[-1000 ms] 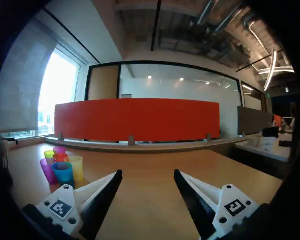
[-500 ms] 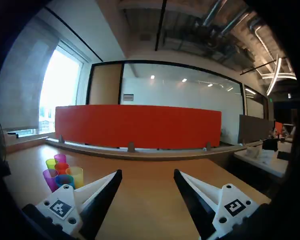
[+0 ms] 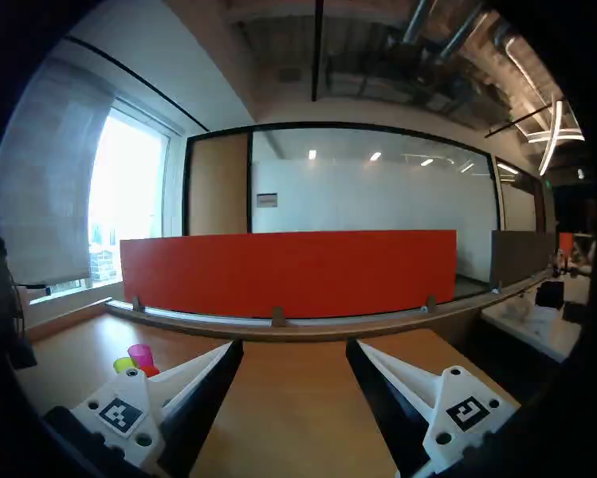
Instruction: Pour water
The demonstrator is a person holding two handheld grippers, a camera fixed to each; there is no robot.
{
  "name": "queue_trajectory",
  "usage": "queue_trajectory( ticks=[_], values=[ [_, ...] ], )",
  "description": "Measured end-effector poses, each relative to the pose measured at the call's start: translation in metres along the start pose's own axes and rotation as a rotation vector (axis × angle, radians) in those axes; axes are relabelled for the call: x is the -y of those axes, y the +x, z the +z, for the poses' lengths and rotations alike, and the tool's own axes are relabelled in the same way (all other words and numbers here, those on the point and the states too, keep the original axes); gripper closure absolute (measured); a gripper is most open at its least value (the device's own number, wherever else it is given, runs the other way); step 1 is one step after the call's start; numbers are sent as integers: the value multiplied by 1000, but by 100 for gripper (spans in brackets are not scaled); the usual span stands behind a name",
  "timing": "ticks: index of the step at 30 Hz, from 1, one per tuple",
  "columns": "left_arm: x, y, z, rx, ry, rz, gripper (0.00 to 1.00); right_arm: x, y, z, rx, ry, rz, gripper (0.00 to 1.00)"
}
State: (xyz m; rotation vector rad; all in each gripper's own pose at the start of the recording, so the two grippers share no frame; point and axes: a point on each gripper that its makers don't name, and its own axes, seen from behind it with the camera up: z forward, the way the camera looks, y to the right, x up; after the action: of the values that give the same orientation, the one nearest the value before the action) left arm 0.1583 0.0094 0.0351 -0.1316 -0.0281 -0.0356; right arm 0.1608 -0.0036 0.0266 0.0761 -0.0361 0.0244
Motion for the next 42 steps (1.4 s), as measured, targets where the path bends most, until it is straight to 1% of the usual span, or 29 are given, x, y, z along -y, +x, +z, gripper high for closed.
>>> queue_trajectory(
  ticks=[3,6,9,12,18,21,24,27,33,36,42],
  values=[
    [0,16,1,-12,-6,24,7,1,13,2,-1,10,-6,0],
    [-4,24,2,-8,-22,42,7,3,24,2,0,24,-17,0],
    [-9,30,3,-2,-41,49,7,2,30,3,-1,22,-29,0],
    [-11,35,6,1,-51,54,7,1,31,2,3,15,-45,0],
    [-12,39,10,3,-54,95,7,4,31,4,5,23,-60,0],
    [-16,38,12,8,-73,106,7,9,34,5,1,47,-70,0],
    [-20,38,14,12,-99,104,7,13,37,6,-7,67,-82,0],
    [-23,39,17,12,-127,108,7,18,38,8,-6,96,-106,0],
    [-34,39,22,24,-209,148,7,35,40,9,1,182,-160,0],
    [-39,40,24,31,-251,164,7,44,42,9,-1,233,-198,0],
    [-49,40,26,52,-332,173,7,54,45,10,8,304,-262,0]
  ],
)
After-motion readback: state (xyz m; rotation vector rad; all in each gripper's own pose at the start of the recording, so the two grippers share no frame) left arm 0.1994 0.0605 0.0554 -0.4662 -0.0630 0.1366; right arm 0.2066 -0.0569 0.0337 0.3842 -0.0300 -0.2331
